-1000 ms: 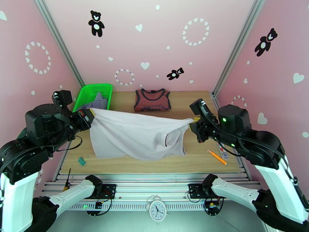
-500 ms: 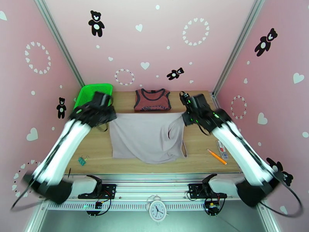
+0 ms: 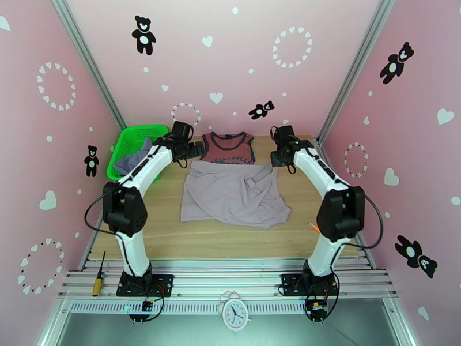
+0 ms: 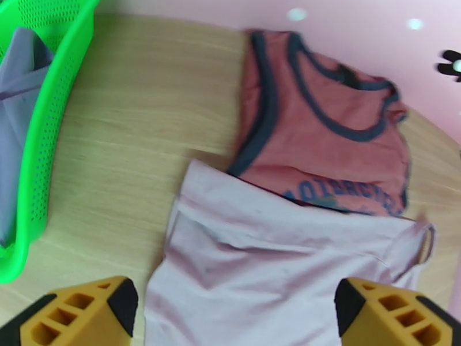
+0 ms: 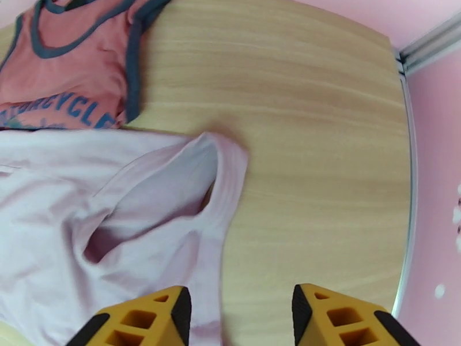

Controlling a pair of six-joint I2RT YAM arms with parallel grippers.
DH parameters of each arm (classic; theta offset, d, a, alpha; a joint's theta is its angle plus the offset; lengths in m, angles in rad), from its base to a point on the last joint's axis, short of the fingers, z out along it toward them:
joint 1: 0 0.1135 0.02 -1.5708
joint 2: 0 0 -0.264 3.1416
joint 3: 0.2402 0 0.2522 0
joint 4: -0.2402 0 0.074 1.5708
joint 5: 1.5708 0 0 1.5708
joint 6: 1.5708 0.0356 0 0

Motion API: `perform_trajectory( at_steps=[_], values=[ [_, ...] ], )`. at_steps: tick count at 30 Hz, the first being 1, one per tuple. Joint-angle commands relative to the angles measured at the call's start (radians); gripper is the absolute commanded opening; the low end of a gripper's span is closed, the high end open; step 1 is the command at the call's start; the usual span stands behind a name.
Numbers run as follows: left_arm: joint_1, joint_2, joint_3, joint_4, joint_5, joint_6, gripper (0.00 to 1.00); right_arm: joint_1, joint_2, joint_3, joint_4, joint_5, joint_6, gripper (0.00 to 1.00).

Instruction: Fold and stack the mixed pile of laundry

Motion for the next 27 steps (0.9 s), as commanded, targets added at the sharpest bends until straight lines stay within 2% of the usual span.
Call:
perform_trajectory(
  at_steps=[1,6,12,19,24,27],
  values=[
    [-0.007,-0.174,-0.123,-0.045,-0.006,-0.019,0.96,0.014,-0.172,-0.185,-0.081,-0.008,0.159,0.55],
    [-0.039,-0.389,-0.401,-0.055,0.02,-0.113,0.96,-0.027,-0.333,-0.48,-0.038,-0.087,0.329,0.58],
    [-0.075,-0.508,-0.637,0.005,0.073,-0.182,0.96,-0.06,-0.346,-0.623,0.036,-0.168,0.455,0.55],
    [-0.094,-0.516,-0.711,0.041,0.11,-0.182,0.96,-0.06,-0.261,-0.708,0.115,-0.174,0.536,0.5],
    [-0.094,-0.51,-0.717,0.039,0.11,-0.18,0.96,-0.059,-0.21,-0.73,0.145,-0.177,0.545,0.48],
    [-0.094,-0.5,-0.734,0.043,0.111,-0.187,0.97,-0.06,-0.173,-0.729,0.172,-0.179,0.534,0.43]
  ],
)
